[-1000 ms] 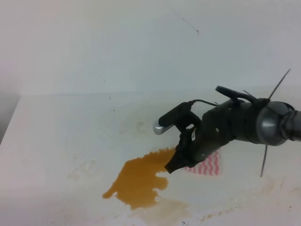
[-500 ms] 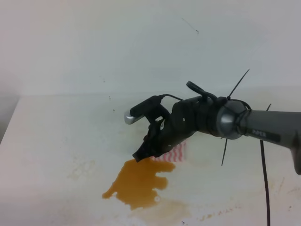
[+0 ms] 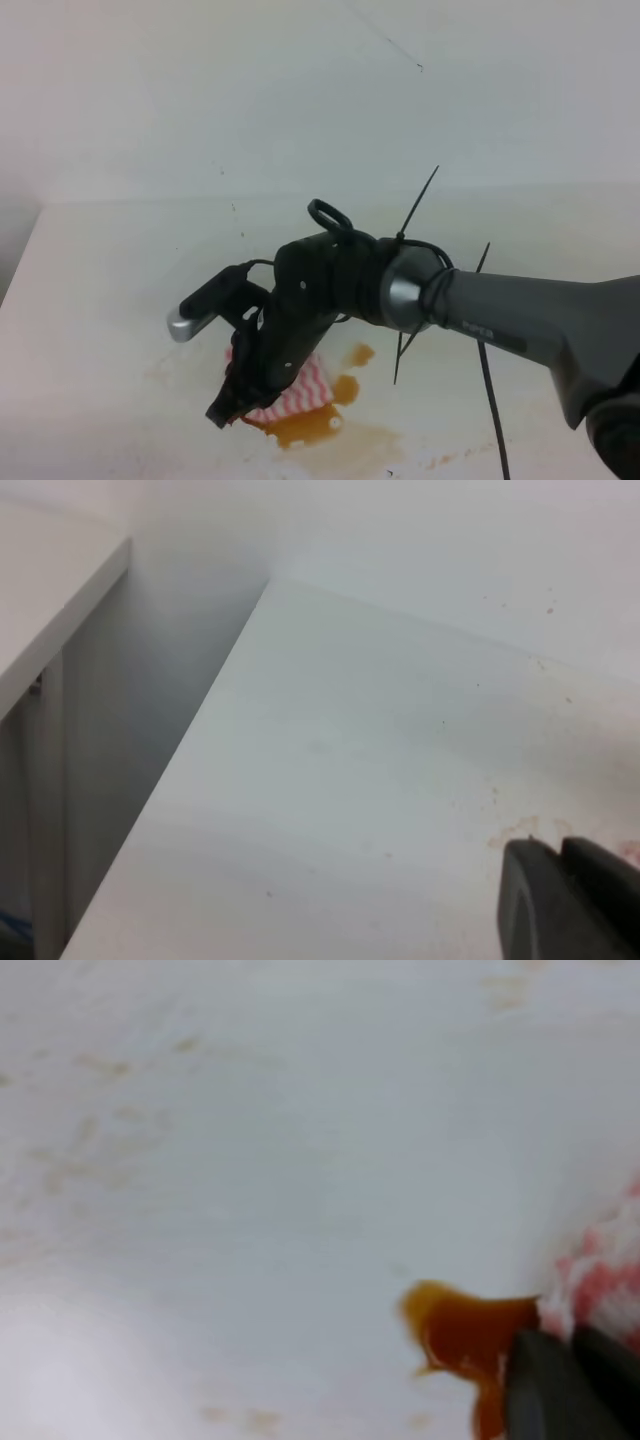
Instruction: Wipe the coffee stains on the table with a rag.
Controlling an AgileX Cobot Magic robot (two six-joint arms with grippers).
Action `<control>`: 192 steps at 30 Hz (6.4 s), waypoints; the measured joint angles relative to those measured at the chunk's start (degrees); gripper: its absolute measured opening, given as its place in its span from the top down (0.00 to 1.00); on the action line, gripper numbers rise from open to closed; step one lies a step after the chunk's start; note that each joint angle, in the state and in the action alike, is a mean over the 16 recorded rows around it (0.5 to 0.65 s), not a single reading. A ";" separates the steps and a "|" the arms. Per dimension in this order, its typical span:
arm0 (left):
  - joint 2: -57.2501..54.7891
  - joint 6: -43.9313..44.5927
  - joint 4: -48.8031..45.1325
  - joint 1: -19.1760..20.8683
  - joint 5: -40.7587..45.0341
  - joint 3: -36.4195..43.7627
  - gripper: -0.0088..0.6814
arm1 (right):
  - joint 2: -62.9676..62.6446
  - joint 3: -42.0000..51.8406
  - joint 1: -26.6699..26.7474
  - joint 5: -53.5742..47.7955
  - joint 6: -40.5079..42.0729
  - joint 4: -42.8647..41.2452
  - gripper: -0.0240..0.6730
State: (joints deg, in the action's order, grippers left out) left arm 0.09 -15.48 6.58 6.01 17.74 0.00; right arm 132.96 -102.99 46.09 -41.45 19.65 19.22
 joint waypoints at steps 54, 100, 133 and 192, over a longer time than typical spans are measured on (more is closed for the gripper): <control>-0.09 0.00 0.00 0.01 0.00 0.00 0.99 | -9.46 12.61 5.06 0.47 -16.56 -22.62 0.95; -0.09 0.00 0.00 0.14 0.00 0.00 0.99 | -40.84 54.11 -17.98 31.14 -10.32 -18.92 0.90; -0.09 0.00 -0.10 2.09 -0.11 0.00 0.99 | -95.47 66.81 -20.29 12.54 -28.26 -33.84 0.96; -0.09 0.00 0.01 2.09 -0.11 0.00 0.99 | -133.64 103.08 -29.07 11.54 -51.98 -59.72 0.97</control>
State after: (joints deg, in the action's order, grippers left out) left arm 0.00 -15.48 6.58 8.11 17.63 0.00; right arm -0.67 0.09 17.01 -29.91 -32.33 -40.50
